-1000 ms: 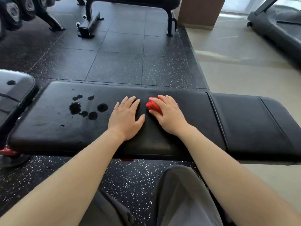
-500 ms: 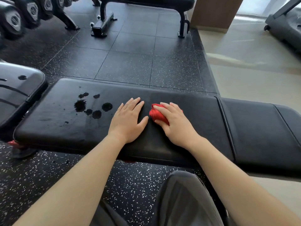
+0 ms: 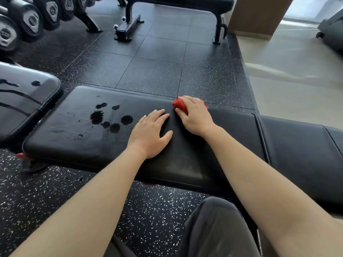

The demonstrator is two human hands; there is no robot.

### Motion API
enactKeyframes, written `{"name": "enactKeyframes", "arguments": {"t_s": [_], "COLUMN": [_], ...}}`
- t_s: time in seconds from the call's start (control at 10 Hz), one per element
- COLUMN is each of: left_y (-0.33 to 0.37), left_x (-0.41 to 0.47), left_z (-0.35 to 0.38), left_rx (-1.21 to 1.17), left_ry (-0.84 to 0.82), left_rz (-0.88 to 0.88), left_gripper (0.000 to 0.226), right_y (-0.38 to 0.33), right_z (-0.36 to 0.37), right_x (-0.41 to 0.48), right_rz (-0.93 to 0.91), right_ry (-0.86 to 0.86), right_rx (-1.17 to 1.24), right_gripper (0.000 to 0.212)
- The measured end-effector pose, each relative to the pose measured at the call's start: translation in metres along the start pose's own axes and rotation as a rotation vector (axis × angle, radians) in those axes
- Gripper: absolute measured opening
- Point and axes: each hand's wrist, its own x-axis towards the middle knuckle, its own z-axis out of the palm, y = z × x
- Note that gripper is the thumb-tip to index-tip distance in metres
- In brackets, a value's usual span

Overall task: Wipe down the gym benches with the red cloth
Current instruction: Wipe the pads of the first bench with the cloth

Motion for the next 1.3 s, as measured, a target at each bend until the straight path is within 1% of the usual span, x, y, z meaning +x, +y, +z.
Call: {"name": "enactKeyframes", "arguments": {"t_s": [0.2, 0.3, 0.4, 0.5, 0.6, 0.7, 0.9, 1.0, 1.1, 1.3], "left_y": [-0.003, -0.01, -0.014, -0.013, -0.013, -0.014, -0.014, -0.015, -0.016, -0.017], "left_x": [-0.002, -0.01, -0.017, -0.016, -0.016, -0.016, -0.018, -0.017, -0.013, -0.009], "left_z": [-0.009, -0.013, -0.01, -0.009, -0.008, -0.007, -0.008, -0.008, -0.008, -0.006], "left_rx": [-0.22, -0.02, 0.077, 0.091, 0.106, 0.129, 0.121, 0.109, 0.099, 0.077], "left_ry": [0.031, -0.026, -0.03, -0.028, -0.024, -0.025, -0.03, -0.033, -0.026, -0.005], "left_rz": [-0.017, -0.01, -0.053, -0.088, -0.102, -0.086, -0.082, -0.079, -0.075, -0.072], "left_gripper": [0.046, 0.051, 0.055, 0.059, 0.062, 0.061, 0.061, 0.061, 0.059, 0.056], "right_y": [-0.011, -0.017, -0.017, -0.017, -0.02, -0.024, -0.023, -0.019, -0.018, -0.018], "right_z": [-0.011, -0.012, -0.011, -0.001, 0.009, 0.015, 0.008, 0.009, 0.011, 0.021], "right_x": [-0.069, -0.095, -0.087, -0.052, -0.011, 0.008, -0.046, -0.063, -0.04, 0.039], "right_rz": [-0.124, -0.155, -0.165, -0.161, -0.109, -0.05, -0.127, -0.137, -0.106, -0.017], "right_ry": [-0.063, -0.051, -0.069, -0.066, -0.036, -0.007, -0.023, -0.016, -0.001, -0.054], "right_rx": [0.037, 0.051, 0.093, 0.062, 0.041, 0.009, 0.043, 0.041, 0.044, 0.042], "right_gripper": [0.051, 0.052, 0.048, 0.047, 0.047, 0.047, 0.048, 0.047, 0.046, 0.044]}}
